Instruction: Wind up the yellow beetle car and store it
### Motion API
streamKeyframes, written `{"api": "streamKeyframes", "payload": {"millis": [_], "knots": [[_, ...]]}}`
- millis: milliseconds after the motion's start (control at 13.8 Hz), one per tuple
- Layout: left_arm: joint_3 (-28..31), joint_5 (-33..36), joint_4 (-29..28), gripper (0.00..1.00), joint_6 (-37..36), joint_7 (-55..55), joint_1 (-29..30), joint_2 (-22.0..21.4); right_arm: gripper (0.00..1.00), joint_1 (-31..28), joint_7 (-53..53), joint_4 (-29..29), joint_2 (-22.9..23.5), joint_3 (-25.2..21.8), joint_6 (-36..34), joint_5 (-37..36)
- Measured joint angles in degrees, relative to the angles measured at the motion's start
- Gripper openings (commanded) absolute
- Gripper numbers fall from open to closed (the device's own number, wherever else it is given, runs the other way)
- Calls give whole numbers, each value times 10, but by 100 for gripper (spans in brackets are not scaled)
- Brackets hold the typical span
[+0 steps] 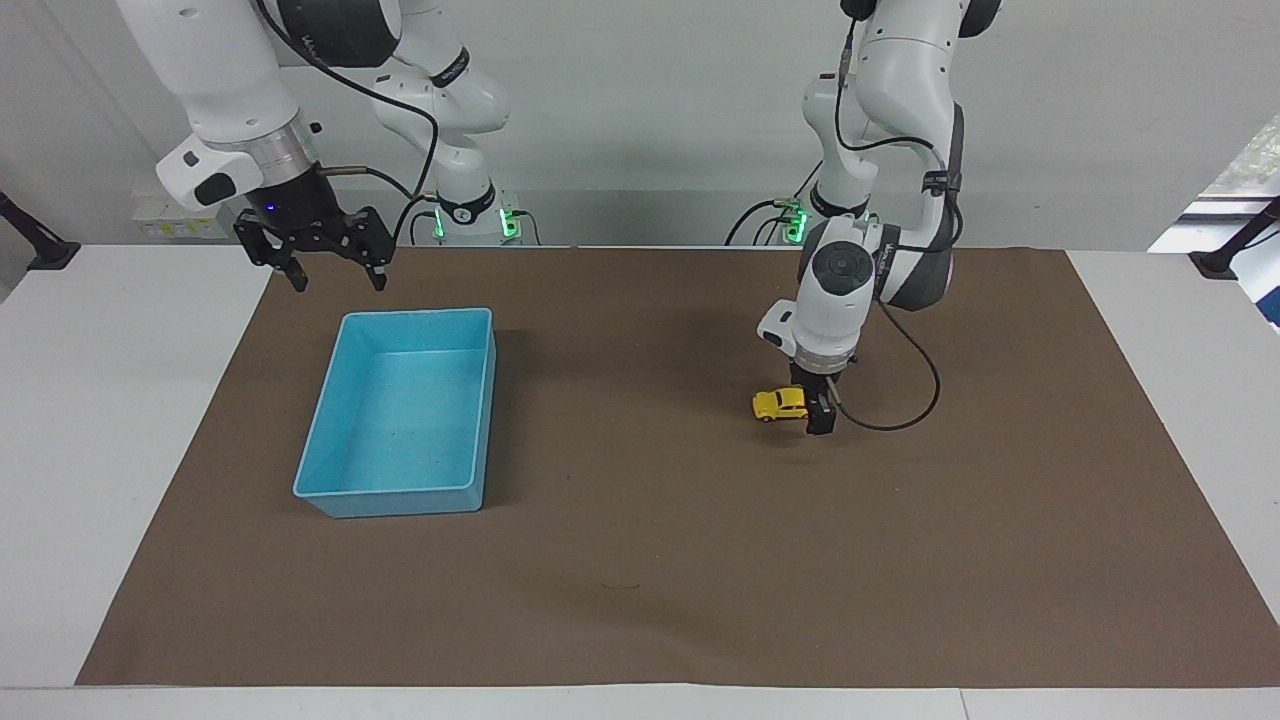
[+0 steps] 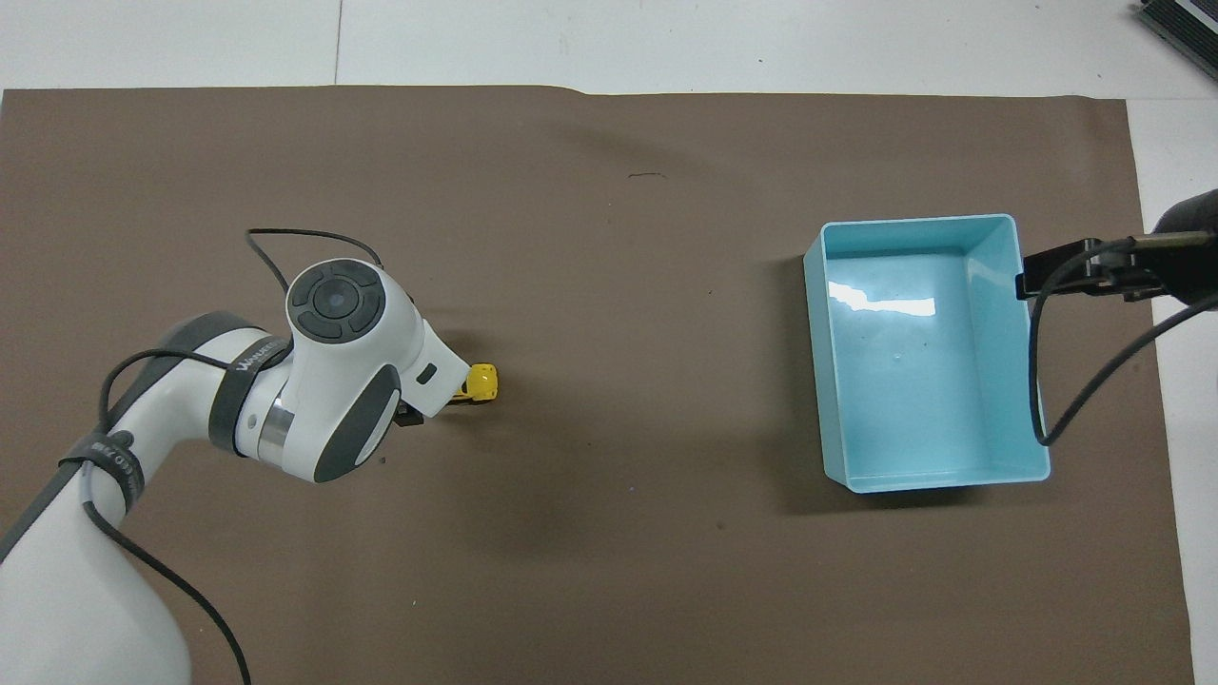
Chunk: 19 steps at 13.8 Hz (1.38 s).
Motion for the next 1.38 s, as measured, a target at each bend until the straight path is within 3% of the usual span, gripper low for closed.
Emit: {"api": "streamKeyframes", "payload": {"millis": [362, 724, 1014, 1376], "knots": [[14, 0, 27, 100, -33, -48, 24, -33, 100, 0, 0, 0, 0, 0, 0, 0], [19, 0, 48, 100, -34, -302, 66, -43, 100, 0, 0, 0, 0, 0, 0, 0], [24, 0, 96, 100, -99, -462, 106, -49, 100, 0, 0, 0, 0, 0, 0, 0], [27, -77, 150, 100, -157, -547, 155, -74, 100, 0, 0, 0, 0, 0, 0, 0]]}}
